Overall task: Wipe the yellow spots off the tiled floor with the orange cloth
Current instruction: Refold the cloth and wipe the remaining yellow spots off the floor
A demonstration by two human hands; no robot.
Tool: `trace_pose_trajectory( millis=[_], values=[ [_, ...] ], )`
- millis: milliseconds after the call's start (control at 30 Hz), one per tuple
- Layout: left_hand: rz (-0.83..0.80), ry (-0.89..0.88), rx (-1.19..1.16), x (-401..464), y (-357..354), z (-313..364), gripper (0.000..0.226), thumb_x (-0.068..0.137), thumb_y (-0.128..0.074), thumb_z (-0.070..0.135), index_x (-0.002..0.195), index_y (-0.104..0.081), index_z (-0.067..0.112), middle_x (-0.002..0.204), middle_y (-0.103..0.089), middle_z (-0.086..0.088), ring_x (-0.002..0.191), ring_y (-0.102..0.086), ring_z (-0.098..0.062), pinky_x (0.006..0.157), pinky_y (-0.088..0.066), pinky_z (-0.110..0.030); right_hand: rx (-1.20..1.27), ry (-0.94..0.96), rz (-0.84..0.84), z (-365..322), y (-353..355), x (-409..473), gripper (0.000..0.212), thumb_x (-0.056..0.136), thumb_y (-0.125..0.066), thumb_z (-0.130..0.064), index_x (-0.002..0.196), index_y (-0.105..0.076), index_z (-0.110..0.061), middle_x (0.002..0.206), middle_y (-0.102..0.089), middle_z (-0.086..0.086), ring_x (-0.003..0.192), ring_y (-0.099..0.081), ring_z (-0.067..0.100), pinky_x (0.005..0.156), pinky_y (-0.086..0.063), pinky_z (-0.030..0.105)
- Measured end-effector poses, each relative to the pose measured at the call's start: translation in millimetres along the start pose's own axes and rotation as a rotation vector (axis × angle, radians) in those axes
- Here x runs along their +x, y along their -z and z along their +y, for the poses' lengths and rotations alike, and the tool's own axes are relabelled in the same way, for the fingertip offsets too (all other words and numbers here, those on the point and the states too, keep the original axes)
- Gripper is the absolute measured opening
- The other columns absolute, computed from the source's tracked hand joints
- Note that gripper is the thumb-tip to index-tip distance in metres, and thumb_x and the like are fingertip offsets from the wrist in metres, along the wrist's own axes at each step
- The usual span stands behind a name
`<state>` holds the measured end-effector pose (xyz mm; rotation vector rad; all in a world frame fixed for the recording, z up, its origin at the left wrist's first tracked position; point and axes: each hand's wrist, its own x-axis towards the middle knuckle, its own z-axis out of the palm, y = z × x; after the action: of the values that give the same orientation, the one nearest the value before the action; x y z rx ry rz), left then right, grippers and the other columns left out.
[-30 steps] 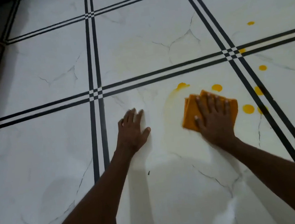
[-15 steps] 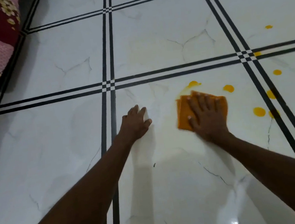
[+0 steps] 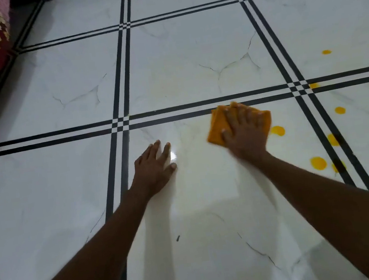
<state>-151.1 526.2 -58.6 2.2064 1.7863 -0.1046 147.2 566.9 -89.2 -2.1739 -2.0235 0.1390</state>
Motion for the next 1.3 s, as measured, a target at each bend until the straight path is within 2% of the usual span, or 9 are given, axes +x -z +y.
trace_pose_trajectory(
  millis=[133,300,400,567,733,900,967,1067,1300],
  values=[
    [-0.037,0.052,0.027,-4,-6,16,0.100,0.079,-0.029,0.084,0.157,0.007,0.033,0.166,0.013,-0.004,0.153,0.011,-0.026,0.122,0.000,-0.050,0.001,-0.174,0.088,5,15,-68,0.075,0.094,-0.032,-0.054,0.162,-0.021,-0.024,0.166,-0.025,0.018,0.150,-0.025,0.044,0.123,-0.011,0.062],
    [0.011,0.019,0.032,-3,-11,7,0.103,0.072,-0.018,0.089,0.157,0.007,0.037,0.167,0.011,-0.001,0.153,0.010,-0.024,0.121,-0.002,-0.049,0.046,0.328,-0.039,-68,-10,-25,0.071,0.096,-0.037,-0.056,0.160,-0.028,-0.026,0.167,-0.024,0.014,0.154,-0.021,0.040,0.124,-0.008,0.060],
    [0.009,0.020,0.027,-2,-10,7,0.103,0.072,-0.019,0.089,0.157,0.006,0.037,0.167,0.010,-0.001,0.153,0.009,-0.023,0.121,-0.002,-0.048,0.001,0.092,0.027,-30,-7,21,0.069,0.093,-0.037,-0.053,0.154,-0.042,-0.022,0.159,-0.042,0.015,0.144,-0.040,0.041,0.120,-0.011,0.053],
    [-0.023,0.040,0.010,-2,-5,14,0.107,0.067,-0.013,0.088,0.157,0.008,0.035,0.166,0.013,-0.004,0.153,0.011,-0.026,0.121,-0.002,-0.050,0.018,-0.292,0.083,20,15,-34,0.074,0.096,-0.033,-0.055,0.162,-0.019,-0.023,0.166,-0.025,0.020,0.151,-0.024,0.045,0.123,-0.003,0.060],
    [-0.032,0.040,-0.008,-2,-2,11,0.105,0.074,-0.029,0.089,0.157,0.008,0.036,0.166,0.013,-0.001,0.153,0.011,-0.023,0.121,-0.001,-0.048,0.037,0.256,-0.150,-77,-8,0,0.076,0.094,-0.022,-0.060,0.163,-0.013,-0.030,0.171,-0.011,0.013,0.157,-0.008,0.039,0.125,0.004,0.058],
    [0.034,0.005,-0.040,-4,-11,6,0.102,0.080,-0.038,0.083,0.157,0.008,0.033,0.166,0.014,0.002,0.153,0.013,-0.020,0.122,0.002,-0.047,-0.009,0.139,-0.117,-50,-8,36,0.079,0.090,-0.020,-0.063,0.162,-0.022,-0.030,0.168,-0.021,0.014,0.155,-0.017,0.039,0.123,-0.004,0.060],
    [0.025,0.009,-0.059,-4,-13,6,0.103,0.080,-0.038,0.083,0.157,0.008,0.033,0.166,0.016,0.002,0.152,0.015,-0.020,0.121,0.004,-0.048,-0.020,0.121,-0.143,-51,-7,35,0.079,0.092,-0.020,-0.062,0.163,-0.013,-0.029,0.170,-0.012,0.015,0.156,-0.009,0.041,0.123,0.001,0.060],
    [0.014,0.023,-0.092,-1,-14,7,0.107,0.076,-0.040,0.085,0.158,0.005,0.033,0.166,0.015,0.004,0.152,0.015,-0.018,0.122,0.004,-0.047,-0.053,0.328,-0.228,-86,-14,26,0.078,0.092,-0.009,-0.065,0.162,0.006,-0.033,0.172,0.004,0.012,0.157,0.005,0.039,0.123,0.009,0.059],
    [0.020,-0.029,-0.082,-7,-14,-1,0.138,0.049,-0.035,0.102,0.158,0.007,0.028,0.166,0.017,0.004,0.151,0.019,-0.017,0.120,0.007,-0.044,-0.052,0.635,-0.228,-67,-5,-68,0.067,0.103,-0.022,-0.054,0.163,-0.002,-0.034,0.172,-0.001,0.008,0.158,0.001,0.033,0.125,-0.005,0.060]
  ],
)
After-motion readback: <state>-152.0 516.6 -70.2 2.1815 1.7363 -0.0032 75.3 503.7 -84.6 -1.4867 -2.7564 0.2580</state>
